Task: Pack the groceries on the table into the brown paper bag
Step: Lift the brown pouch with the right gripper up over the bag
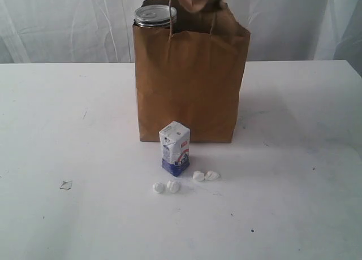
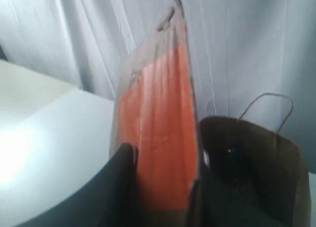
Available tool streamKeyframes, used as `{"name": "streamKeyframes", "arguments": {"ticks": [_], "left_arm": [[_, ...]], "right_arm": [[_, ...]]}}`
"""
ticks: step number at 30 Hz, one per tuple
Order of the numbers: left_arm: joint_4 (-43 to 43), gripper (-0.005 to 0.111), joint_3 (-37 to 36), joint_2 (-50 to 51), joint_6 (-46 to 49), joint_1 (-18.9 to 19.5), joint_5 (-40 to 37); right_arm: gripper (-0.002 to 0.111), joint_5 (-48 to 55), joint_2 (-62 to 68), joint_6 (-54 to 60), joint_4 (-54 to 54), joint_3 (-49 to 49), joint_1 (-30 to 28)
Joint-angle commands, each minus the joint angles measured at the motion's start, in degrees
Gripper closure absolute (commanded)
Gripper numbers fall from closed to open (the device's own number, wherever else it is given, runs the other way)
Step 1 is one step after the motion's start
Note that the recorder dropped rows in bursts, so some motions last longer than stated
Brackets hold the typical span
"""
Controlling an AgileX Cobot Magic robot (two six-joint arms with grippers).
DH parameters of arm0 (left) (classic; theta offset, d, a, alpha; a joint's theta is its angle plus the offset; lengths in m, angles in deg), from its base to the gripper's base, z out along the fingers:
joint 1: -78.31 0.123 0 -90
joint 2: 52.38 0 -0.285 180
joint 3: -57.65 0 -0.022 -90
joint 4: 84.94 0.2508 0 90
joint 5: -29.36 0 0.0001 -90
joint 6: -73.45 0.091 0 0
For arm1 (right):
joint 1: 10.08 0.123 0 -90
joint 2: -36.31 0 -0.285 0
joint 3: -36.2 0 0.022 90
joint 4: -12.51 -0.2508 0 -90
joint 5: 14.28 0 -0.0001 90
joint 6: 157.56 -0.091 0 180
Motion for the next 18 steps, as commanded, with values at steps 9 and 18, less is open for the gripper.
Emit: {"name": "streamKeyframes", "arguments": {"ticks": [9, 18], "left_arm": [[1.1, 0.107, -0.2, -0.2, 0.1, -0.3, 0.1], [1.1, 0.107, -0.2, -0.2, 0.1, -0.3, 0.1]], "right_arm": [[0.108, -16.8, 6.2, 0.5, -6.4, -3.4, -0.6], [0.108, -17.0, 12.2, 9.7, -6.4, -3.4, -0.6]]}}
